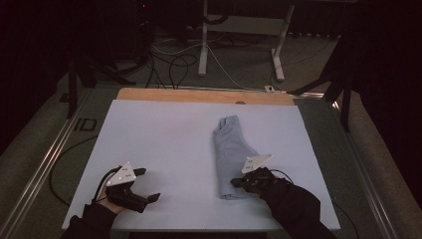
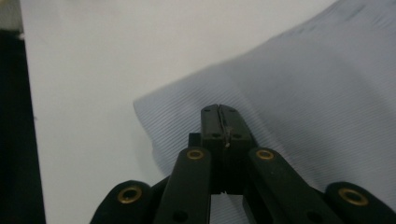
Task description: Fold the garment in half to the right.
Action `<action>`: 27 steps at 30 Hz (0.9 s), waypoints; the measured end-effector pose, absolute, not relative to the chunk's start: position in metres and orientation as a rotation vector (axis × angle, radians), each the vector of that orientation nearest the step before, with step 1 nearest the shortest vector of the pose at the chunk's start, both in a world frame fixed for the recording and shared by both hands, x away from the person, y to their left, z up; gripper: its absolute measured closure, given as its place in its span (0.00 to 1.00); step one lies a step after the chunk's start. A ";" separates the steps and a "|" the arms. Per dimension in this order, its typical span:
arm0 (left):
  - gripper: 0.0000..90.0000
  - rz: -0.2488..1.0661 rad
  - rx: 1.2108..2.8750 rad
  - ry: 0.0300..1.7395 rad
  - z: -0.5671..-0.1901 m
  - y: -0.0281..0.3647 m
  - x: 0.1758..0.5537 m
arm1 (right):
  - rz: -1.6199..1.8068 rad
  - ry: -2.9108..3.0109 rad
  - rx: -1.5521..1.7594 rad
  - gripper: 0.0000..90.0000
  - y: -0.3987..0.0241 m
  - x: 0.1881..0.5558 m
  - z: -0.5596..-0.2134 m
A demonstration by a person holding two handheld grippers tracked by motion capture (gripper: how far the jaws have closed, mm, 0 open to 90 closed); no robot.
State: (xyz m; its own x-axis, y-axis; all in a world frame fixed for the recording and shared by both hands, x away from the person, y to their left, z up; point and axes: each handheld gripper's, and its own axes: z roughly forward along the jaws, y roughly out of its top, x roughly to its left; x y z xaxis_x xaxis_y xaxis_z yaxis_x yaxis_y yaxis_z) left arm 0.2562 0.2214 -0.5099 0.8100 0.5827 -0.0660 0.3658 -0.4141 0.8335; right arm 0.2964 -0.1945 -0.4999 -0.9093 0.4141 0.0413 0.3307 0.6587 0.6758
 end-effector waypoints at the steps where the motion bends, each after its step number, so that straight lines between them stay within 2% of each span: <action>1: 0.01 0.289 2.048 0.703 -0.510 0.222 0.256 | 1.077 2.763 0.625 1.00 -0.194 0.296 -0.503; 8: 0.01 0.290 2.049 0.701 -0.510 0.222 0.257 | 1.031 2.810 0.587 1.00 -0.191 0.293 -0.517; 27: 0.01 0.282 2.051 0.684 -0.509 0.222 0.256 | 1.029 2.807 0.489 1.00 -0.193 0.283 -0.519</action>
